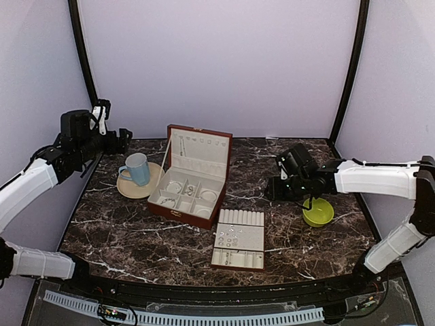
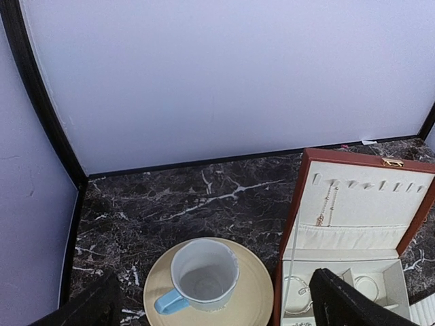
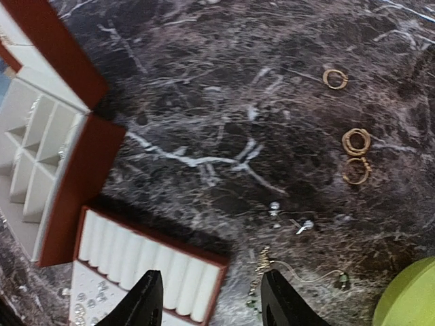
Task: Organize the mixed jewelry
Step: Pick up the earring from the center of the board.
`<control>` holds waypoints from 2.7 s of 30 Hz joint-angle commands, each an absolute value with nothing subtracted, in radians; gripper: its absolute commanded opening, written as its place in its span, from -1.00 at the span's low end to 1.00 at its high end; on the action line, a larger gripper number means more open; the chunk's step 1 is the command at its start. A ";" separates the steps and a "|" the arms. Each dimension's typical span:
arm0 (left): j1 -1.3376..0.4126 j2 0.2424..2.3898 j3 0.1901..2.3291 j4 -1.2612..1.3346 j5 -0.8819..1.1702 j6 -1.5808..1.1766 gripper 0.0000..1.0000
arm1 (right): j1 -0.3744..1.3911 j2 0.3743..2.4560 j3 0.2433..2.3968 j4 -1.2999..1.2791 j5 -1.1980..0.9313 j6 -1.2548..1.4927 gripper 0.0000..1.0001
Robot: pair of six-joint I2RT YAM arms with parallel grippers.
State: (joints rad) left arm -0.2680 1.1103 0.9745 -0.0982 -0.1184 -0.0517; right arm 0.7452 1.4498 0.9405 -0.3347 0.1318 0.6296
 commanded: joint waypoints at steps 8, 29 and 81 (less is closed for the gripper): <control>-0.265 1.055 0.936 -0.080 -0.148 -0.021 0.97 | 0.619 1.613 0.999 -0.303 0.143 0.520 -0.32; -0.264 1.069 0.930 -0.073 -0.119 -0.045 0.96 | 0.581 1.768 1.020 -0.247 0.056 0.490 -0.63; -0.265 1.070 0.927 -0.071 -0.110 -0.050 0.96 | 0.580 1.755 0.974 -0.229 0.054 0.525 -1.00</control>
